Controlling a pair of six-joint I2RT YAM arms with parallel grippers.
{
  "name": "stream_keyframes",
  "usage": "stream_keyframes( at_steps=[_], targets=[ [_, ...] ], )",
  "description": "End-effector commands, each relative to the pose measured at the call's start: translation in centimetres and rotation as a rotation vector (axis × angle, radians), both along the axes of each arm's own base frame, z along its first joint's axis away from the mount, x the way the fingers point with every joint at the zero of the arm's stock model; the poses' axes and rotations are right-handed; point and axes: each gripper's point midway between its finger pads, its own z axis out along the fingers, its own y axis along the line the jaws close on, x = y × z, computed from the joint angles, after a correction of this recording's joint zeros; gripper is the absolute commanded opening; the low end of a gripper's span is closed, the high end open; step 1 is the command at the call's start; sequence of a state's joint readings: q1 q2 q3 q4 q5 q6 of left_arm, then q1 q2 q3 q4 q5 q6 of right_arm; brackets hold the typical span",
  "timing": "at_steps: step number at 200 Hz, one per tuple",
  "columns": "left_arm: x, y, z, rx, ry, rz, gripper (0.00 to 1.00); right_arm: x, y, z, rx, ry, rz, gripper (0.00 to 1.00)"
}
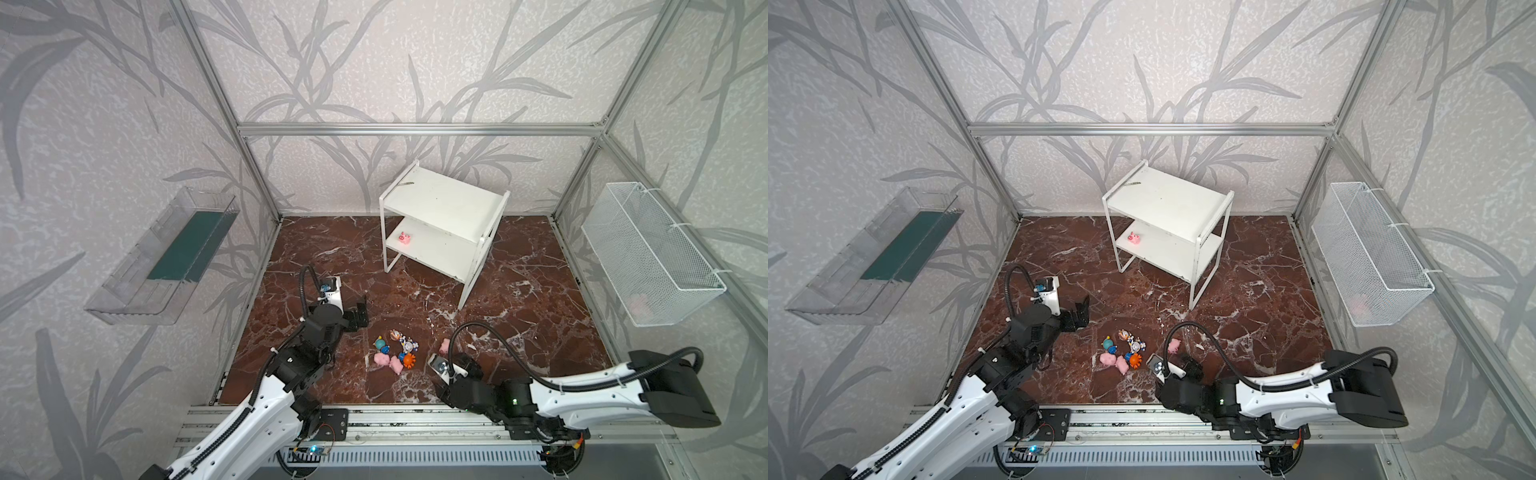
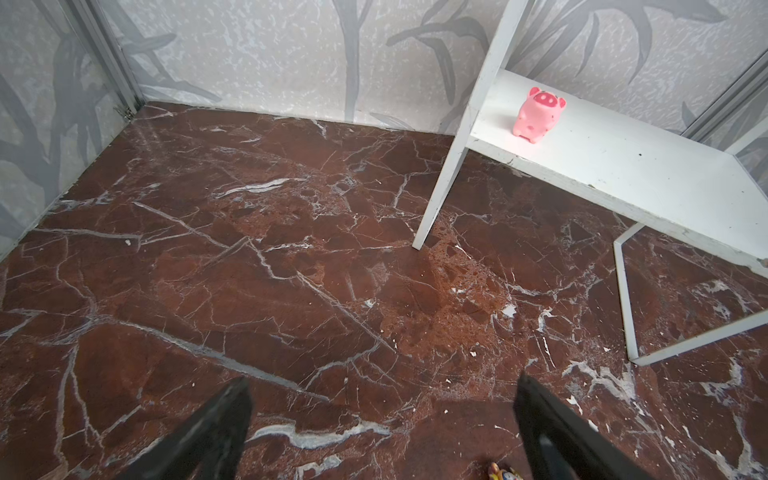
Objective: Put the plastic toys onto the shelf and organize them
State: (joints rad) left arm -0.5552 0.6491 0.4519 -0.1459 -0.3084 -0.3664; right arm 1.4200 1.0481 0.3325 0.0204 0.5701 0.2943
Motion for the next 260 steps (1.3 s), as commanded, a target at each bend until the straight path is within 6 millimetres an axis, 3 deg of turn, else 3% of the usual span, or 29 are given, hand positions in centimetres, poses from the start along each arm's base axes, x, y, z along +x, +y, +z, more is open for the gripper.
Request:
stream_keyframes(
  at_steps=[1, 30, 66, 148, 199, 240, 260],
  targets=[
    [0.2, -0.2, 1.3, -0.023, -0.032, -0.003, 0.99, 2.1, -3.4, 0.4, 0.109, 0.091, -0.183, 0.86],
    [0.3, -0.4, 1.3, -0.031, -0.035, -0.009, 0.99, 3.9, -6.5, 1.0, 0.264, 0.197, -0.327, 0.87],
    [0.5, -0.8, 1.1, -0.041, -0.021, -0.024, 0.99, 5.4, -7.8, 0.4, 0.291, 0.273, -0.408, 0.87],
    [0.4, -1.1, 1.0, -0.048, -0.012, -0.036, 0.99, 7.2, -6.0, -3.1, 0.212, 0.386, -0.462, 0.87],
    [0.4, -1.1, 0.9, -0.046, -0.011, -0.037, 1.00, 8.6, -4.8, -3.1, 0.238, 0.382, -0.455, 0.87],
    [0.6, -1.3, 0.8, -0.043, -0.005, -0.042, 0.99, 9.3, -2.7, -2.4, 0.257, 0.402, -0.404, 0.87],
    [0.6, -2.9, 1.0, -0.041, -0.005, -0.133, 0.99, 9.5, -1.5, -2.2, 0.253, 0.423, -0.375, 0.87]
  ],
)
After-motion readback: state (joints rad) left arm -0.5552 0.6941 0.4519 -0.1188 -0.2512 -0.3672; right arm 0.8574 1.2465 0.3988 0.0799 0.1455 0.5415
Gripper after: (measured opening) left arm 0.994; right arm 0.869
